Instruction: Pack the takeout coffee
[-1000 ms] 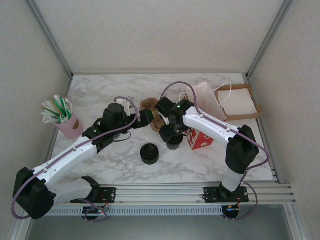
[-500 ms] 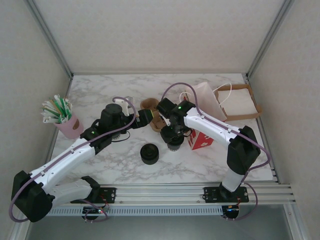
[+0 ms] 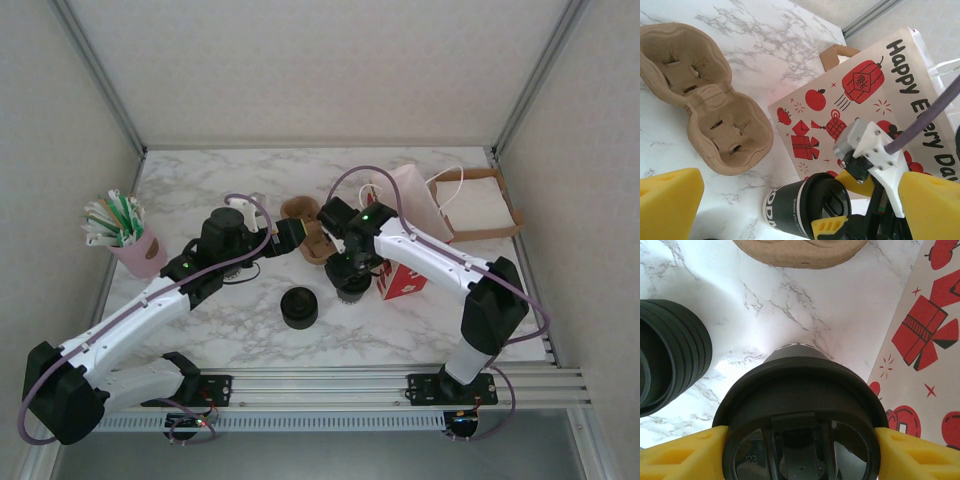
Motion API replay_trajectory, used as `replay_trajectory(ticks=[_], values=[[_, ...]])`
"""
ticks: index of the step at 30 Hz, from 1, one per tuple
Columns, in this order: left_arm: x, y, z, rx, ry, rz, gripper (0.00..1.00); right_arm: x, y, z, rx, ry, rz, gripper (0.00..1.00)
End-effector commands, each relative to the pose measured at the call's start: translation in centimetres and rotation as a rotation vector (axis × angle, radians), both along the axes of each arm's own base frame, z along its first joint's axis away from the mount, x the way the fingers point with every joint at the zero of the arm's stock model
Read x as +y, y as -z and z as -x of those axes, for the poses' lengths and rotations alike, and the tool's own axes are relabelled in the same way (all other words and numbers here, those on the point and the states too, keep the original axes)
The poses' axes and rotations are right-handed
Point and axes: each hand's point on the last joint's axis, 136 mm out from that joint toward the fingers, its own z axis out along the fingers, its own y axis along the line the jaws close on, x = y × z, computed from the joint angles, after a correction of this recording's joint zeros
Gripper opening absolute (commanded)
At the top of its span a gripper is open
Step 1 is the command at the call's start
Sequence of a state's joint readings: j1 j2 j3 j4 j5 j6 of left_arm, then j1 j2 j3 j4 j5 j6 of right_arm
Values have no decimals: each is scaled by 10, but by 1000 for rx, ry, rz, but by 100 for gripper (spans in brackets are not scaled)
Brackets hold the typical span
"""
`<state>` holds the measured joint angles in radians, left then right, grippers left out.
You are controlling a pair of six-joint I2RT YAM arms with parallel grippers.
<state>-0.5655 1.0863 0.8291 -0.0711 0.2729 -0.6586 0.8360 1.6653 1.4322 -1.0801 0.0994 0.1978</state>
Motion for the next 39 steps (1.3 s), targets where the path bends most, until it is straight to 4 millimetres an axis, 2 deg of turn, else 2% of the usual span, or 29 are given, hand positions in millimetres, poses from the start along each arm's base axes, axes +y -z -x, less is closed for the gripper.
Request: replay_trajectory(ticks=[1,9,18,30,39], values=[[5,-18,0,-42,-13,32,100,-2,-13,12,5,0,-32,68],[6,-25,1,-53,-17,41,100,-1,-46,28,-30,-26,-123,69],[5,-37,-1,-73,-14,47,100,-8,-107,49,-98,-43,-277,68],[-6,-67,-3,-112,28,93,100,-38,-186,69,-228,-13,-409,68],[-21,-87,-6,-136,79,128,100,-66,-244,78,-354,16,-484,69]])
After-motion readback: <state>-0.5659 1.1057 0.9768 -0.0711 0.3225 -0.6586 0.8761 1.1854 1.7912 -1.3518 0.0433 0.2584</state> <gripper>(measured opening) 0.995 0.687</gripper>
